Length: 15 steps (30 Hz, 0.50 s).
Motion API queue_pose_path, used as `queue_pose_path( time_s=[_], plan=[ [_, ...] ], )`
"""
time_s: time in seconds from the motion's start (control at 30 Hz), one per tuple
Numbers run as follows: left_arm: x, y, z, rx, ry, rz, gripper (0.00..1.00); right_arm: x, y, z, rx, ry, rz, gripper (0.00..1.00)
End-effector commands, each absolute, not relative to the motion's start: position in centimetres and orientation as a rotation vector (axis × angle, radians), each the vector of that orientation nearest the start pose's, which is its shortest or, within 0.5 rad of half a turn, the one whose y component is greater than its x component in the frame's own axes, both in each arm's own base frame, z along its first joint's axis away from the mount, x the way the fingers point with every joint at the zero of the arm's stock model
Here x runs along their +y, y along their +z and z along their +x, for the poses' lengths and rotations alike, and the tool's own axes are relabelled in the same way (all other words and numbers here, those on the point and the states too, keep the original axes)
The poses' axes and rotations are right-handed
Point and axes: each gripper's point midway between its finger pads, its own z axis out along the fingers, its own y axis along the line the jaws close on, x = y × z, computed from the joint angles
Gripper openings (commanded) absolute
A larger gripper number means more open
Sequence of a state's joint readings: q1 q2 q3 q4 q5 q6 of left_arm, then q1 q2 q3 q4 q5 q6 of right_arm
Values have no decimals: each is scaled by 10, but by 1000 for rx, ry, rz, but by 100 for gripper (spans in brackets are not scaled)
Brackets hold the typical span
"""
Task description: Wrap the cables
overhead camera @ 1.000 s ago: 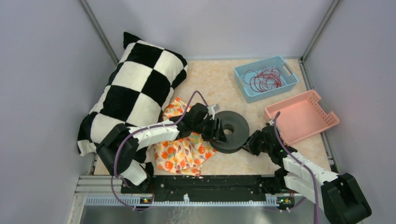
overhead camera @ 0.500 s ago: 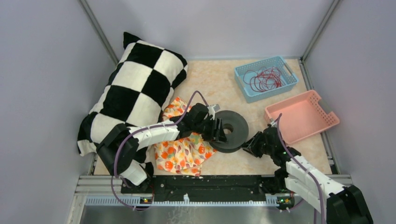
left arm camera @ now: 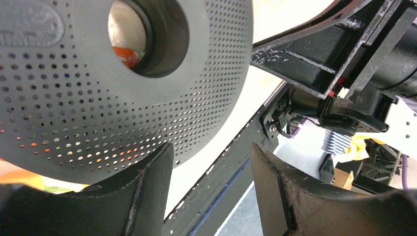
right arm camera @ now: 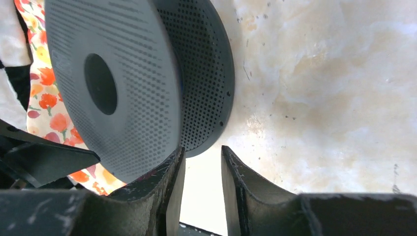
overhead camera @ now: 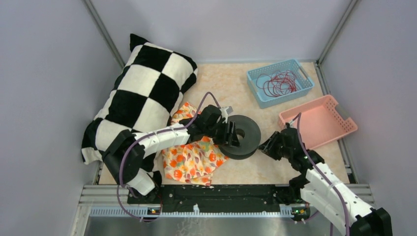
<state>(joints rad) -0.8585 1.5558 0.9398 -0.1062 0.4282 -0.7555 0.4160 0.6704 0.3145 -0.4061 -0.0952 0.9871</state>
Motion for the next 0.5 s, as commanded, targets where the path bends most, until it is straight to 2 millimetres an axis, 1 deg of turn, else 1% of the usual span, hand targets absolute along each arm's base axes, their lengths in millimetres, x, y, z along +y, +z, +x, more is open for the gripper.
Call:
queue_pose_path(
  time_s=[0.0,0.1,0.2,0.27,0.3,0.37,0.4,0.47],
  plan=[
    [-372,167,199,2422,-1215,484,67,126,106,202,2291,684,544,35],
    [-375,190,201,2380,-1211,550,70,114,125,210,2239,594,499,41],
    [-374,202,203,2372,-1189,588,74,109,140,217,2210,544,441,49],
    [-369,209,211,2355,-1168,571,76,109,147,222,2204,525,405,52],
    [-364,209,217,2364,-1145,533,76,109,150,224,2200,516,384,53],
    [-349,209,230,2378,-1091,453,75,110,167,234,2159,498,308,53],
    [-340,209,237,2384,-1062,415,75,112,178,241,2128,494,257,53],
    [-315,206,250,2403,-997,316,75,126,211,256,2042,524,99,53]
  ],
)
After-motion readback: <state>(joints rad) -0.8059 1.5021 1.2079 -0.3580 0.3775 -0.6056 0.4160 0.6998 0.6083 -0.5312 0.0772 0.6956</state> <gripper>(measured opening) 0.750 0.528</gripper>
